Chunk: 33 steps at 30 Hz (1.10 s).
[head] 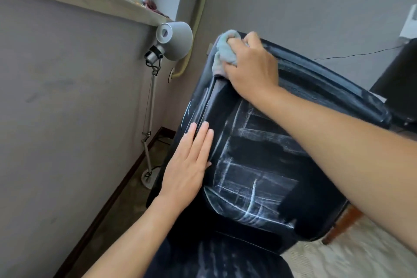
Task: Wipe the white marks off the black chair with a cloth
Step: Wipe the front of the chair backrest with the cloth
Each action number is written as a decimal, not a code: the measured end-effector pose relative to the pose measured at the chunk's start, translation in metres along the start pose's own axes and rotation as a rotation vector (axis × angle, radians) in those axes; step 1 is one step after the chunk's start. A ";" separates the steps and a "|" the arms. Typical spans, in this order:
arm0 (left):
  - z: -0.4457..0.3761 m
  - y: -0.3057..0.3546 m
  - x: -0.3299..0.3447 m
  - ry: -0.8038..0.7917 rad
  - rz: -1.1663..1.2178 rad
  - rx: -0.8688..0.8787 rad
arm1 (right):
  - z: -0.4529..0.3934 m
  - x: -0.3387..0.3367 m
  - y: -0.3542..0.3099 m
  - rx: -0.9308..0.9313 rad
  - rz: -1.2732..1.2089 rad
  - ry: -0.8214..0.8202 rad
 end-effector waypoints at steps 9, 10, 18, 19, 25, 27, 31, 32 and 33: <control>-0.004 0.002 -0.002 -0.027 -0.039 0.039 | 0.052 0.011 -0.010 -0.302 0.041 -0.060; -0.004 0.001 -0.002 -0.026 -0.031 0.037 | 0.038 0.009 -0.001 -0.228 0.077 -0.029; -0.003 0.002 0.000 -0.001 0.025 0.002 | 0.033 0.015 0.030 0.194 0.061 0.080; -0.004 0.002 0.000 0.002 0.030 -0.003 | 0.046 0.017 0.021 0.082 0.011 0.040; -0.003 0.003 -0.001 -0.004 0.049 0.008 | 0.032 0.010 0.034 -0.037 0.079 0.043; -0.003 0.004 -0.002 -0.005 0.052 0.010 | 0.009 0.009 0.050 0.304 0.104 0.085; -0.003 0.004 -0.001 -0.007 0.043 0.013 | 0.037 0.017 0.025 0.258 0.071 0.141; -0.003 0.003 -0.001 -0.002 0.035 0.013 | 0.057 0.020 0.015 0.120 0.049 0.137; -0.003 0.003 -0.001 -0.003 0.028 0.014 | 0.078 0.023 0.008 -0.010 0.027 0.117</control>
Point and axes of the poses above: each hand's wrist, its own z-axis away from the middle knuckle, its own x-axis out of the palm, y = z × x, the point moved 2 cm from there along -z, towards the middle knuckle, and after that the axes turned 9 degrees about y, right-handed, at the moved point
